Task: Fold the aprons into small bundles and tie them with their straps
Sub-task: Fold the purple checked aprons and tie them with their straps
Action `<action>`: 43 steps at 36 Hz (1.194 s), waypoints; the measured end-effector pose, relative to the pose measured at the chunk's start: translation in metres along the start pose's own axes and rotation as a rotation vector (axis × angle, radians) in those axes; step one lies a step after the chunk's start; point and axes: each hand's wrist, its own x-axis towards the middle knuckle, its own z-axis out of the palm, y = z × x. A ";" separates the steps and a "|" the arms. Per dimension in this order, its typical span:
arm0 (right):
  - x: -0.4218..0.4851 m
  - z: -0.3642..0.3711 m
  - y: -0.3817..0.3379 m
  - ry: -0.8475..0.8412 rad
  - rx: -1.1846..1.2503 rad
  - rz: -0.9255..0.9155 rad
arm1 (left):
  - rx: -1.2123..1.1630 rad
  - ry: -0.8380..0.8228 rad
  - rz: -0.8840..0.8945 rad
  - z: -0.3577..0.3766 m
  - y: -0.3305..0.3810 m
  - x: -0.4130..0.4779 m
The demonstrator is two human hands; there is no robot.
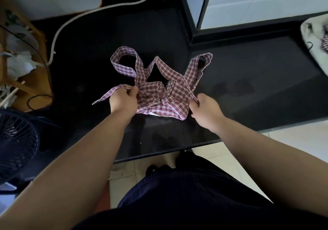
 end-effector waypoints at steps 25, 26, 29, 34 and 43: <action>0.000 0.015 0.009 0.044 -0.457 -0.568 | 0.459 0.005 1.038 -0.001 -0.057 -0.011; -0.001 0.015 0.011 0.033 -0.441 -0.580 | 0.481 -0.054 1.028 -0.003 -0.062 -0.012; -0.006 0.014 0.013 -0.115 -0.363 -0.478 | 0.506 -0.322 0.754 -0.007 -0.063 -0.022; -0.006 0.023 0.012 -0.159 -0.486 -0.341 | 0.594 -0.390 0.474 -0.004 -0.053 -0.032; 0.008 0.011 0.000 -0.076 -0.193 -0.321 | 0.381 -0.163 0.620 -0.013 -0.040 -0.007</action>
